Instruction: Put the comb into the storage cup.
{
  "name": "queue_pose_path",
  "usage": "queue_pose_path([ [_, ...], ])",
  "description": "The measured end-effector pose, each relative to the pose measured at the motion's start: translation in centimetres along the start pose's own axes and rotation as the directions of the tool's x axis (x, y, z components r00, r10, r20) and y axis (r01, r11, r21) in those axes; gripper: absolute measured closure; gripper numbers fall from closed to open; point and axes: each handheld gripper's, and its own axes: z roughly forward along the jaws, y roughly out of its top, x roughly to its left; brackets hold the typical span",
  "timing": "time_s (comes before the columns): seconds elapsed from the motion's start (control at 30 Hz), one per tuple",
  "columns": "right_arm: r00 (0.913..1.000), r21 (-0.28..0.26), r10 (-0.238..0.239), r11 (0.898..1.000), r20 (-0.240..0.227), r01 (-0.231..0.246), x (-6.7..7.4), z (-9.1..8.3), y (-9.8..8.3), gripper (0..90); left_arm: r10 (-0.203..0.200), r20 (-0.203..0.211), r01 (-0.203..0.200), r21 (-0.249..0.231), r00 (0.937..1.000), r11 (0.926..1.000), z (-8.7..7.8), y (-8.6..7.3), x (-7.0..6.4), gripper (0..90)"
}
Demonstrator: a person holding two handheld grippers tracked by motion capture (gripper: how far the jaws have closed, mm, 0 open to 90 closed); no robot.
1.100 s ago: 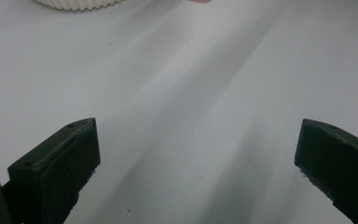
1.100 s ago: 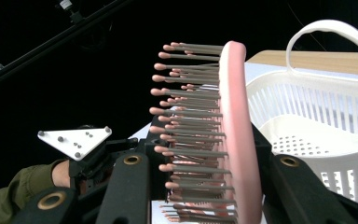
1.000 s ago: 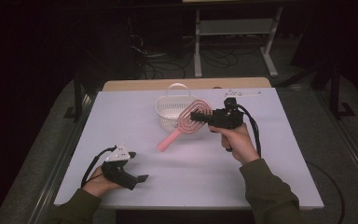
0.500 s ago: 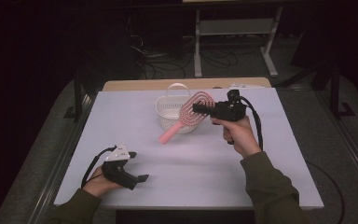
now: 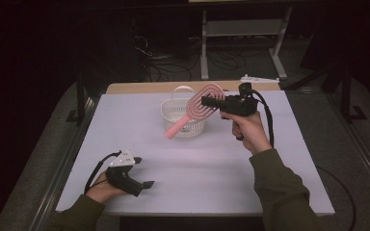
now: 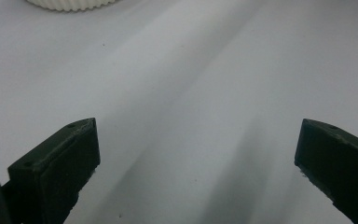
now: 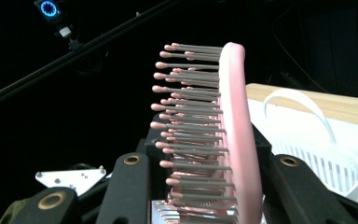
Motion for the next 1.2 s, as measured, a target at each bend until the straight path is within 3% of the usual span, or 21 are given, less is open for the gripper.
queue_pose_path([
  [0.53,0.9991,-0.069,-0.001,0.998,0.042,0.004,-0.8,-0.5,2.0,63.1,0.005,-0.004,-0.005,-0.007,1.0,1.0,0.0,0.0,0.0,0.0],
  [1.2,0.9908,-0.104,0.03,0.994,0.132,-0.016,-3.1,0.0,1.8,63.1,0.007,-0.002,-0.007,-0.006,1.0,1.0,0.0,0.0,-0.1,0.0],
])
